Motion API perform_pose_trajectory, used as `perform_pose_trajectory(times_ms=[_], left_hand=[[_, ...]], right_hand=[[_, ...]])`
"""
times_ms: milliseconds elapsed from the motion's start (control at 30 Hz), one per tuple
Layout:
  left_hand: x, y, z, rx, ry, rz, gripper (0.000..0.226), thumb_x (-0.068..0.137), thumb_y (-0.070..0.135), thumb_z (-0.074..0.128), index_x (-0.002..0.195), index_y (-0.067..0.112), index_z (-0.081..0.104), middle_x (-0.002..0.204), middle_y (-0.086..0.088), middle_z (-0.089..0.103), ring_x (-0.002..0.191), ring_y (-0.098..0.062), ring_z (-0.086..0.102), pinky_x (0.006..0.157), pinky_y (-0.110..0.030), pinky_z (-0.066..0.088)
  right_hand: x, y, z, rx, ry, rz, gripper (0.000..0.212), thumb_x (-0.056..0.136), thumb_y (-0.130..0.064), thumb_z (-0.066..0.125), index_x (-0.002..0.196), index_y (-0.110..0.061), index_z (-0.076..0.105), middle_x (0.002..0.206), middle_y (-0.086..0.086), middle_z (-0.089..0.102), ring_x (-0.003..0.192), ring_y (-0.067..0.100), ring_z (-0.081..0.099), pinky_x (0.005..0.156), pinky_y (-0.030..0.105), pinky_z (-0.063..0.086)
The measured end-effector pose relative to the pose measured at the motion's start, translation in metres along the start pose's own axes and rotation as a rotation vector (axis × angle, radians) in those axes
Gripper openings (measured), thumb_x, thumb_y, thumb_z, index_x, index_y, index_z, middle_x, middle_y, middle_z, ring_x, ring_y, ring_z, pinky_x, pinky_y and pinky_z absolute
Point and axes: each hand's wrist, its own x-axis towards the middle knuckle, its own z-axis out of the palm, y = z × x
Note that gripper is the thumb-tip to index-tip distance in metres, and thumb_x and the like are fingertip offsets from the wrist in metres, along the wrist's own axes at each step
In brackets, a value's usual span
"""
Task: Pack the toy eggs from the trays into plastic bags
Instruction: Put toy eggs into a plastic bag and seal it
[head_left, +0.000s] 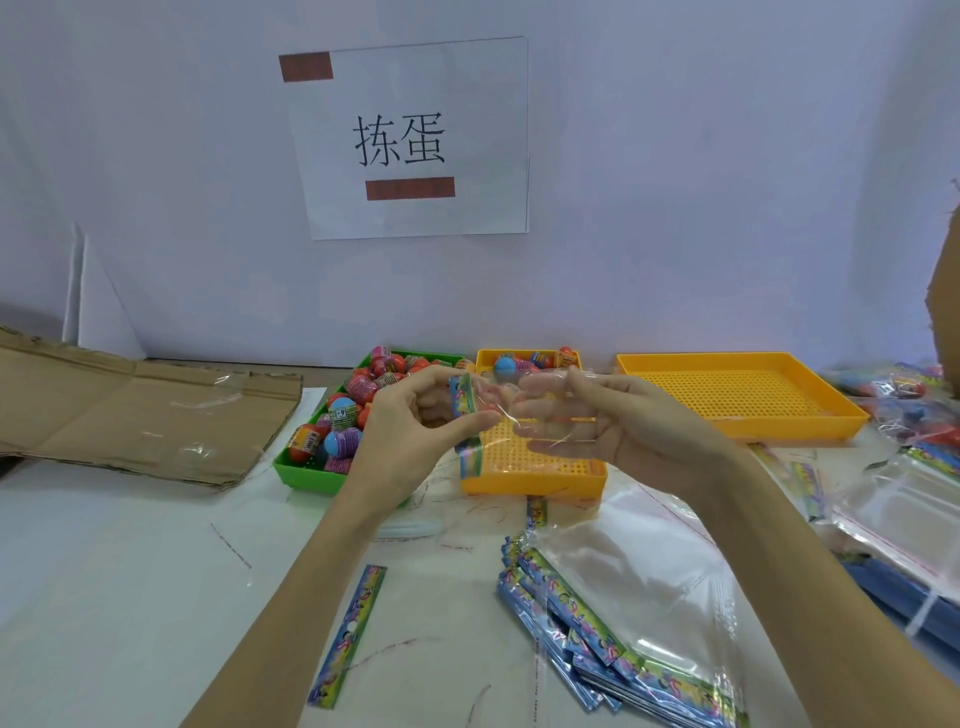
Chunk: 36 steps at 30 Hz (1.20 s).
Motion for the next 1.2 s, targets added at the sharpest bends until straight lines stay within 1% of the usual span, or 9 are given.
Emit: perform_pose_trajectory(times_ms=[233, 400, 533, 667, 767, 833, 933, 1067, 1200], left_hand=[[0.001, -0.004, -0.002, 0.020, 0.023, -0.001, 0.042, 0.078, 0.029, 0.087, 0.117, 0.027, 0.070, 0.083, 0.002, 0.078, 0.074, -0.015, 0.074, 0.070, -0.025, 0.061], [0.002, -0.009, 0.000, 0.102, -0.069, -0.080, 0.068, 0.077, 0.026, 0.090, 0.137, 0.025, 0.058, 0.094, 0.003, 0.075, 0.086, -0.013, 0.073, 0.081, -0.027, 0.062], [0.001, -0.011, 0.002, 0.126, -0.032, -0.095, 0.059, 0.084, 0.016, 0.086, 0.135, 0.021, 0.058, 0.084, 0.004, 0.073, 0.078, -0.009, 0.072, 0.078, -0.027, 0.062], [0.003, -0.008, 0.000, 0.065, -0.050, -0.123, 0.073, 0.080, 0.025, 0.087, 0.144, 0.022, 0.051, 0.098, 0.000, 0.075, 0.085, -0.012, 0.074, 0.073, -0.023, 0.060], [0.000, -0.005, 0.002, 0.285, -0.049, 0.033, 0.100, 0.072, 0.051, 0.089, 0.155, 0.036, 0.033, 0.141, 0.015, 0.052, 0.126, 0.002, 0.053, 0.101, -0.019, 0.049], [-0.002, -0.004, 0.003, 0.569, -0.071, 0.276, 0.103, 0.073, 0.057, 0.087, 0.157, 0.032, 0.034, 0.154, 0.009, 0.042, 0.143, -0.009, 0.038, 0.118, -0.027, 0.031], [-0.005, -0.003, 0.012, 0.840, -0.122, 0.494, 0.094, 0.074, 0.049, 0.090, 0.152, 0.020, 0.049, 0.135, 0.002, 0.065, 0.124, -0.020, 0.057, 0.108, -0.040, 0.040], [-0.008, -0.002, 0.016, 0.810, -0.077, 0.552, 0.064, 0.073, 0.020, 0.095, 0.129, 0.011, 0.065, 0.082, -0.001, 0.073, 0.068, -0.016, 0.064, 0.063, -0.028, 0.052], [-0.002, -0.001, 0.001, 0.648, -0.025, 0.322, 0.036, 0.081, 0.020, 0.089, 0.111, 0.011, 0.072, 0.078, 0.004, 0.076, 0.067, -0.009, 0.070, 0.068, -0.036, 0.062]], right_hand=[[0.000, -0.005, 0.001, 0.001, -0.067, 0.093, 0.062, 0.104, -0.056, 0.040, 0.144, -0.012, 0.057, 0.140, 0.015, 0.065, 0.131, 0.033, 0.061, 0.115, 0.052, 0.042], [0.000, -0.005, 0.011, -0.005, -0.009, -0.003, 0.053, 0.102, -0.042, 0.053, 0.142, -0.007, 0.057, 0.136, 0.015, 0.067, 0.126, 0.033, 0.065, 0.118, 0.052, 0.039], [-0.001, -0.008, 0.015, -0.038, -0.012, -0.020, 0.054, 0.097, -0.038, 0.060, 0.140, -0.007, 0.057, 0.130, 0.018, 0.070, 0.122, 0.034, 0.067, 0.115, 0.051, 0.044], [-0.002, -0.009, 0.016, -0.071, -0.008, -0.057, 0.052, 0.098, -0.040, 0.059, 0.139, -0.008, 0.059, 0.131, 0.016, 0.070, 0.125, 0.031, 0.066, 0.117, 0.049, 0.041], [0.000, -0.005, 0.017, -0.233, 0.032, -0.075, 0.043, 0.106, -0.040, 0.048, 0.133, -0.011, 0.066, 0.130, 0.006, 0.072, 0.126, 0.022, 0.066, 0.119, 0.048, 0.040], [0.001, -0.001, 0.022, -0.368, 0.033, -0.096, 0.043, 0.108, -0.041, 0.044, 0.129, -0.013, 0.069, 0.129, 0.000, 0.073, 0.126, 0.016, 0.065, 0.117, 0.046, 0.042], [0.003, 0.007, 0.033, -0.555, -0.002, -0.133, 0.041, 0.108, -0.044, 0.047, 0.127, -0.018, 0.072, 0.124, -0.006, 0.075, 0.121, 0.010, 0.067, 0.112, 0.039, 0.048], [0.003, 0.006, 0.040, -0.635, 0.003, -0.237, 0.039, 0.107, -0.043, 0.049, 0.119, -0.020, 0.077, 0.110, -0.004, 0.079, 0.107, 0.016, 0.072, 0.093, 0.030, 0.058], [-0.002, -0.008, 0.027, -0.354, 0.158, -0.450, 0.046, 0.108, -0.034, 0.046, 0.110, 0.000, 0.076, 0.102, 0.014, 0.079, 0.098, 0.030, 0.077, 0.086, 0.038, 0.063]])
